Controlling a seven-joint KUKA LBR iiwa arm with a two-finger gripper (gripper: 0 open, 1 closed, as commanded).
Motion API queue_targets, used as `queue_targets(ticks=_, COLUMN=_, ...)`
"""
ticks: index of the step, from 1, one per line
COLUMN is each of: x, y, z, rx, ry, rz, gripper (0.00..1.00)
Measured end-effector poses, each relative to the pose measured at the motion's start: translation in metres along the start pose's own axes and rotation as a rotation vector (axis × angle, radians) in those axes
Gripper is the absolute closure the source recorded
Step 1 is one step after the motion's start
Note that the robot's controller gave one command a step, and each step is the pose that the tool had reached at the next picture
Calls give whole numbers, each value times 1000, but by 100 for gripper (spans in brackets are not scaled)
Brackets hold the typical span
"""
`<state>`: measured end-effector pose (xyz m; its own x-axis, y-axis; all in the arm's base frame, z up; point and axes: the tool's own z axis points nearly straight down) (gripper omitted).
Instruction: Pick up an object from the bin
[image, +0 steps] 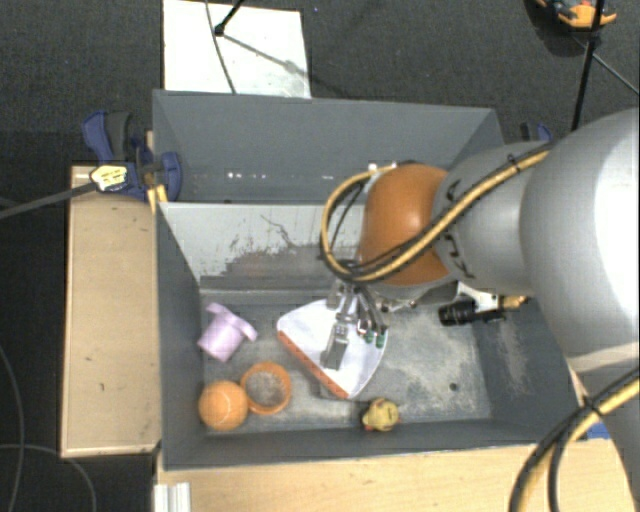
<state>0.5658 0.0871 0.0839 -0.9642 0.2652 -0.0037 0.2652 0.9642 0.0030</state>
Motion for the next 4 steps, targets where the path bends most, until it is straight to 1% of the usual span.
queue_targets(ticks=1, x=0, y=6, z=6, rx=-4, ry=-19, rz=-121, gripper=100)
queue_targets(ticks=2, x=4, y=6, z=10, rx=-2, ry=-6, rz=-120, gripper=0)
queue_targets(ticks=3, x=5, y=5, z=11, rx=0, ry=-3, rz=-118, gripper=100)
queue_targets(ticks=4, x=5, y=5, z=11, rx=0, ry=-3, rz=-118, gripper=100)
